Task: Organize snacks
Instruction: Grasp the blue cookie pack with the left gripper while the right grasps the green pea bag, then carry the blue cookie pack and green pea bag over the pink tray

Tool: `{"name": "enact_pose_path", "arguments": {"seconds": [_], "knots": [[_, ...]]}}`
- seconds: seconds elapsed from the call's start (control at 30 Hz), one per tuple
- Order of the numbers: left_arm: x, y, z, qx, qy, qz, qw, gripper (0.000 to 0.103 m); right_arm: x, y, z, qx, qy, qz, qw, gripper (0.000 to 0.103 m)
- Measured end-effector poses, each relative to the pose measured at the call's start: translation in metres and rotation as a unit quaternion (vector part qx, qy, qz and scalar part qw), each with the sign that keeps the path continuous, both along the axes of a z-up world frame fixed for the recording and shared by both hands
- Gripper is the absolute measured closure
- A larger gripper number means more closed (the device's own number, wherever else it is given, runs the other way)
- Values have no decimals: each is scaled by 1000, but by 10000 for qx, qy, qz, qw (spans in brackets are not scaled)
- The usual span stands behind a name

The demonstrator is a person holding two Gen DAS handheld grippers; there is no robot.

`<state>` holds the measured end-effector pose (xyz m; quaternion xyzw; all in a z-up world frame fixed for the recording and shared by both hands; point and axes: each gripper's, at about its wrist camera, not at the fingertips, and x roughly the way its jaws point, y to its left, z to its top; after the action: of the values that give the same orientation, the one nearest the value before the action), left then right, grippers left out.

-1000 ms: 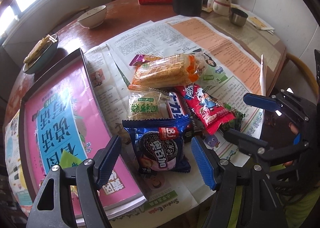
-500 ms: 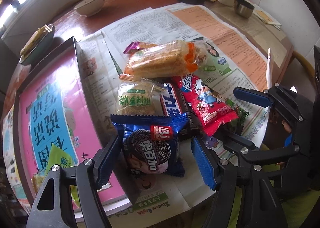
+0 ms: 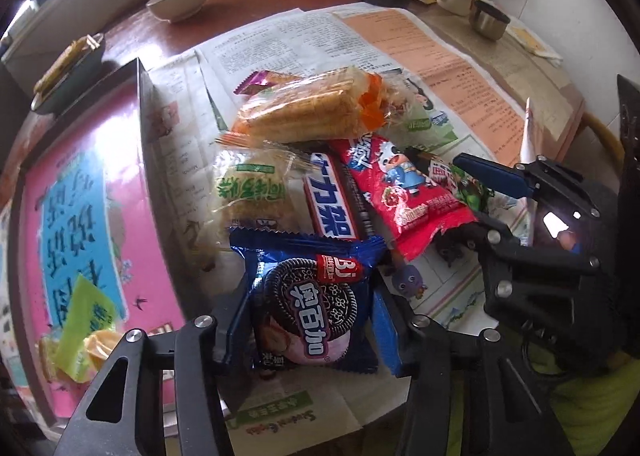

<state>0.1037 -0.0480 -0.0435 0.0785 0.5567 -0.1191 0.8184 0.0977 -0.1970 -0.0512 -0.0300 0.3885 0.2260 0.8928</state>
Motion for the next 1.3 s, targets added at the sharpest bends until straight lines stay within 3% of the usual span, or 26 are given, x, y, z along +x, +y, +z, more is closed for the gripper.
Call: {"name": "enact_pose_path", "arguments": {"seconds": [0.5, 0.67, 1.3], "knots": [[-10, 27, 39, -447, -506, 325, 9972, 50, 4, 2, 0, 27, 16, 165, 9999, 69], [-11, 38, 51, -581, -647, 407, 9954, 50, 1, -3, 5, 258, 96, 203, 9994, 70], [-19, 84, 68, -904, -960, 833, 9878, 50, -21, -16, 26, 254, -23, -115, 9996, 70]]}}
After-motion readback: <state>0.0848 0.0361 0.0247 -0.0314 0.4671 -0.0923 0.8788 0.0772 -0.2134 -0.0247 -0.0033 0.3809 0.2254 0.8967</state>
